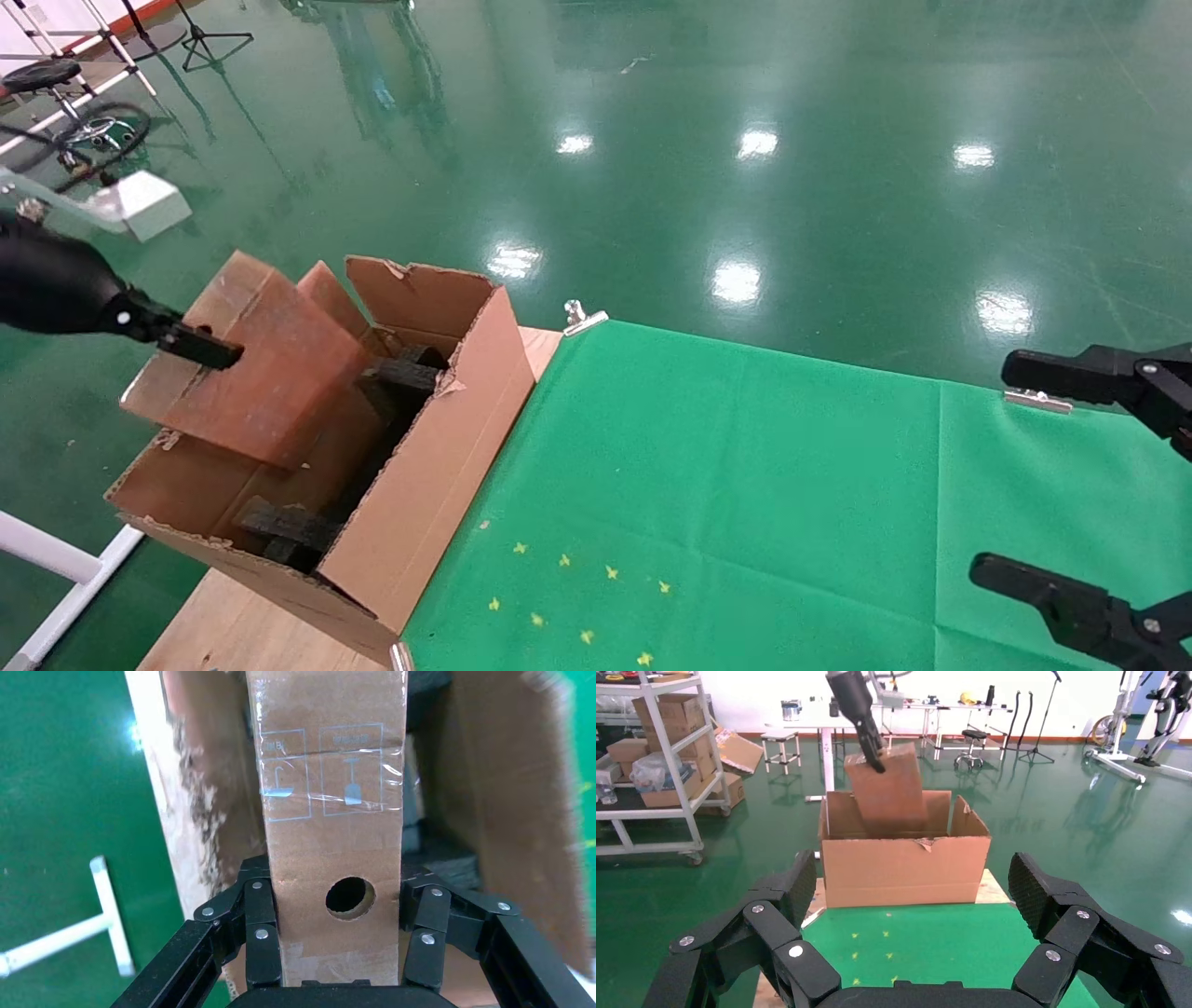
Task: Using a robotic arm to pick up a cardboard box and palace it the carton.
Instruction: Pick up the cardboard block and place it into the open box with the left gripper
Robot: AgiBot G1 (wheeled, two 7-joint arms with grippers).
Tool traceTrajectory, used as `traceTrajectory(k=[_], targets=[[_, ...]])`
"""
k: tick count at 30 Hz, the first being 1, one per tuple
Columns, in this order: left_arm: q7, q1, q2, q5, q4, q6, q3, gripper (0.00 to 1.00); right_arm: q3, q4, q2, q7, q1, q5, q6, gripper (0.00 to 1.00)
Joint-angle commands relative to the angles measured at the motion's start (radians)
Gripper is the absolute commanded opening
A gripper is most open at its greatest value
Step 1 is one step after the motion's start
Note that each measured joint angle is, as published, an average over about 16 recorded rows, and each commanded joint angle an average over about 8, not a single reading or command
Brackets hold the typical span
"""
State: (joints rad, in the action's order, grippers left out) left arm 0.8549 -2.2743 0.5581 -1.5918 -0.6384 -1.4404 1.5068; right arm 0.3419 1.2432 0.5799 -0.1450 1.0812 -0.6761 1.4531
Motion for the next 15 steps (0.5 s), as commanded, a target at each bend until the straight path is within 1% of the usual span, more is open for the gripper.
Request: traceTrajectory(k=[1, 9, 15], targets=[[-0.04, 0.034, 0.011, -0.002, 0.066, 0.02, 0.011, 0.0, 0.0, 0.0, 0.0, 0.0, 0.0, 0.0, 0.0, 1.0], [-0.163, 0.137, 0.095, 0.005, 0.299, 0.138, 0.015, 0.0, 0.0, 0.0, 0.0, 0.0, 0.0, 0.0, 0.0, 1.0], [-0.21, 0.202, 0.163, 0.035, 0.428, 0.234, -0.002, 0.0, 0.0, 0.0, 0.0, 0.0, 0.0, 0.0, 0.0, 1.0]])
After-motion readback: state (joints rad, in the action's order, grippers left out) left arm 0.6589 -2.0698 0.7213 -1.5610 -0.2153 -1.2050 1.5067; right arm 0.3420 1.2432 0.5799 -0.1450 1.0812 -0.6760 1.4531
